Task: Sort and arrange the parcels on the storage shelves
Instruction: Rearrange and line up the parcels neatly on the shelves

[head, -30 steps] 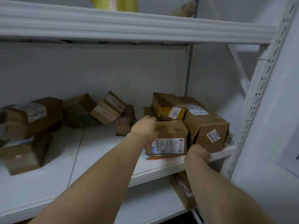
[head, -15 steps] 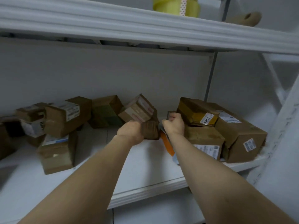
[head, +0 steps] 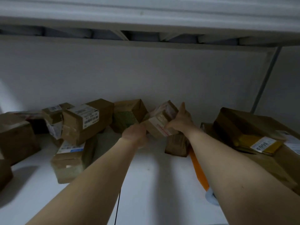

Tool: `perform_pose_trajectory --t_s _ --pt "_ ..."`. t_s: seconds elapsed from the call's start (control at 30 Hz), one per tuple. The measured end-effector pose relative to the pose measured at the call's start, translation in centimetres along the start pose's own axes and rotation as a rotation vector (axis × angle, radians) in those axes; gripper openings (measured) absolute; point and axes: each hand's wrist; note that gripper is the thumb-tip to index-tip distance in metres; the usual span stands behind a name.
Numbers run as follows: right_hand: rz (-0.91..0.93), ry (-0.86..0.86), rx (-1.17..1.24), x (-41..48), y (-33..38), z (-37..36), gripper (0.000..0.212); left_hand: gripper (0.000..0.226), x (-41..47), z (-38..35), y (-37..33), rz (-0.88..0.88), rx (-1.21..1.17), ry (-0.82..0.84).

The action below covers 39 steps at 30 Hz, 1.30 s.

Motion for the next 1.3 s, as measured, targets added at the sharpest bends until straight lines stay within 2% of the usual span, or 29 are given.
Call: perform_pose_trajectory --t_s 0.17,0.27,0.33,0.53,0.73,0.87,0.97,1.03,1.1,1.2,1.23,1.3 --pt "0.024 -0.018 0.031 -0.5 -0.8 -0.4 0.117 0.039 0.6 -0.9 0.3 0.047 -0.022 -0.006" --pt "0.007 -0.053 0.212 -2.0 -1.5 -0.1 0.097 0.063 0.3 -1.0 0.4 0.110 -0.077 -0.027" --pt "-0.039 0.000 0.341 -3.3 -2.1 0.4 0.088 0.080 -0.2 -0.7 0.5 0.181 -0.129 -0.044" --pt "-0.127 0.079 0.536 -8.9 -2.8 0.2 0.088 0.109 -2.4 0.3 3.0 0.190 -0.367 0.038" --pt "-0.235 0.152 0.672 -14.3 -2.3 -0.6 0.099 0.131 -6.7 1.9 5.5 -0.012 -0.521 0.232" --pt "-0.288 0.140 0.715 -16.7 -2.1 -1.0 0.098 0.131 -8.8 2.5 6.7 -0.076 -0.562 0.299" --pt "-0.299 0.120 0.723 -17.8 -2.2 -1.4 0.098 0.123 -10.0 2.9 7.4 -0.083 -0.594 0.269" --pt "-0.302 0.090 0.732 -18.6 -2.0 -1.5 0.090 0.116 -10.6 3.1 7.5 -0.075 -0.633 0.270" --pt "-0.324 0.078 0.783 -19.5 -1.6 -1.5 0.073 0.111 -11.2 3.1 7.9 -0.010 -0.728 0.328" --pt "-0.402 0.106 0.878 -20.0 -1.7 -0.9 0.041 0.086 -11.1 3.3 8.2 0.114 -0.968 0.436" --pt "-0.436 0.121 0.873 -20.0 -1.9 -0.7 0.033 0.086 -11.1 3.3 8.2 0.175 -1.043 0.448" --pt "-0.487 0.143 0.859 -20.0 -2.1 -0.3 0.038 0.077 -11.1 3.5 7.8 0.282 -1.158 0.462"
Point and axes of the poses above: each hand's wrist, its own x-axis towards the middle knuckle, its own z-axis out of the back of the hand, y = z × x, and after that the axes turned 10 degrees about -y, right-handed
